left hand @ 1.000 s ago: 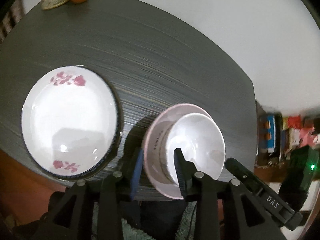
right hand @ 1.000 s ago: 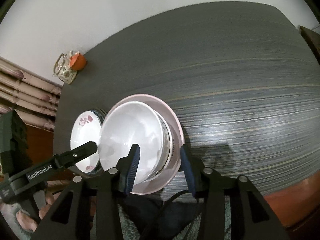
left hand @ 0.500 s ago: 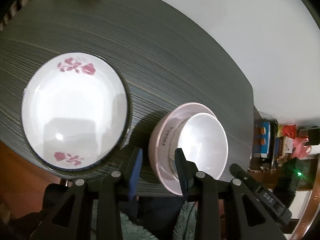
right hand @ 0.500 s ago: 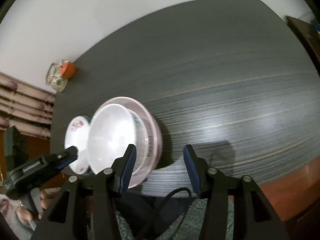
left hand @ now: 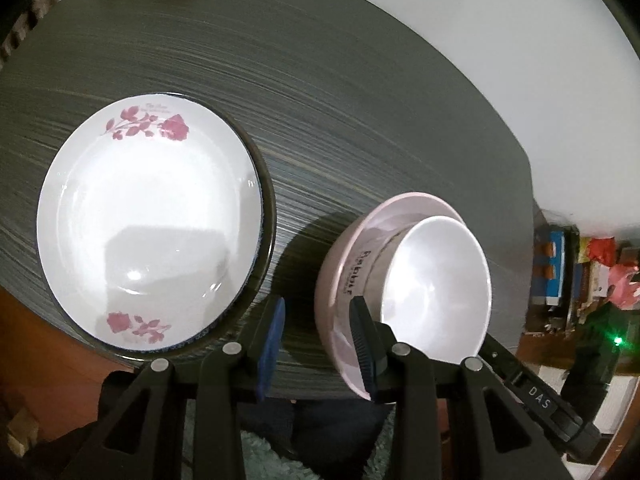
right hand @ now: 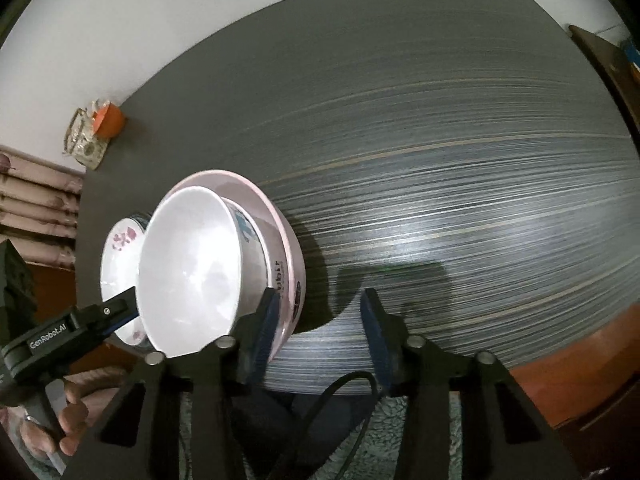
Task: Organize plates and bowls
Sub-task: 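Grip the rim of the pink-rimmed bowl stack with both tools, then lift the nested bowl stack with both tools and carry it over the plate stack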
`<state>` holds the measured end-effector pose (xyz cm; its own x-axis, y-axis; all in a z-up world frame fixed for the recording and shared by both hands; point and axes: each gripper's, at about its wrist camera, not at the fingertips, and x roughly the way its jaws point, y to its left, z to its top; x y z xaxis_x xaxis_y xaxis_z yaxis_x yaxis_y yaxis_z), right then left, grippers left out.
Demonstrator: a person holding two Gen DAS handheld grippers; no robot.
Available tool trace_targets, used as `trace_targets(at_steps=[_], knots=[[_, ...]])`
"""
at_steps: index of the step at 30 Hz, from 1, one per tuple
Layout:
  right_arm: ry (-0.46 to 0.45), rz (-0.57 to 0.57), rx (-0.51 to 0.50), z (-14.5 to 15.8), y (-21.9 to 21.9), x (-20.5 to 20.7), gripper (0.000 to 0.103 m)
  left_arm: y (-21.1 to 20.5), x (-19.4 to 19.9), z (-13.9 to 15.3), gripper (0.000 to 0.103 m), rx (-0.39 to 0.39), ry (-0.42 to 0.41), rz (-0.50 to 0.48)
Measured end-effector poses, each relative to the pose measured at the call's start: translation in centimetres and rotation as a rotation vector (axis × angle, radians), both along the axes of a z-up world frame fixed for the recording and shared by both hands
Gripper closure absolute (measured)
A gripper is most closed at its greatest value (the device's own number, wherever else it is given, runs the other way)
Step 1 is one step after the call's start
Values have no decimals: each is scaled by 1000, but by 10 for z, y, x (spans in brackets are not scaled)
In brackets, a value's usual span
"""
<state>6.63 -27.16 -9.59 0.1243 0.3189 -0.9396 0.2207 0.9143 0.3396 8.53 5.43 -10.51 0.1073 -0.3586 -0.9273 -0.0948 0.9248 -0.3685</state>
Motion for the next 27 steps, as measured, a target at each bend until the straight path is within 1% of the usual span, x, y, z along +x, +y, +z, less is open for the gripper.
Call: trace_targets(at_steps=[3,8,12,14,21,24,27], knots=[[3,18,1,-4,5,4,74,-5,1,-4,69,13,2,-2],[10,22,-16,-7,11,8,75,-11,2,-10,69,31,-2,-8],[20,27,-19,-13,15,13,75,-14,5,-17,69,39,11,-5],[21,28,-22,-15,16,15,75,-18,5,-19,71,45,11,-8],[37,24,-52,-23,10,18,75,-33,9,-26,71,37,19,-27],[34,11,-53,-24,6,19,76,-42,11,-29,71,53,21,-36],[34,5,-49,-24,5,21,77,-48,12,-29,75,65,6,-46]])
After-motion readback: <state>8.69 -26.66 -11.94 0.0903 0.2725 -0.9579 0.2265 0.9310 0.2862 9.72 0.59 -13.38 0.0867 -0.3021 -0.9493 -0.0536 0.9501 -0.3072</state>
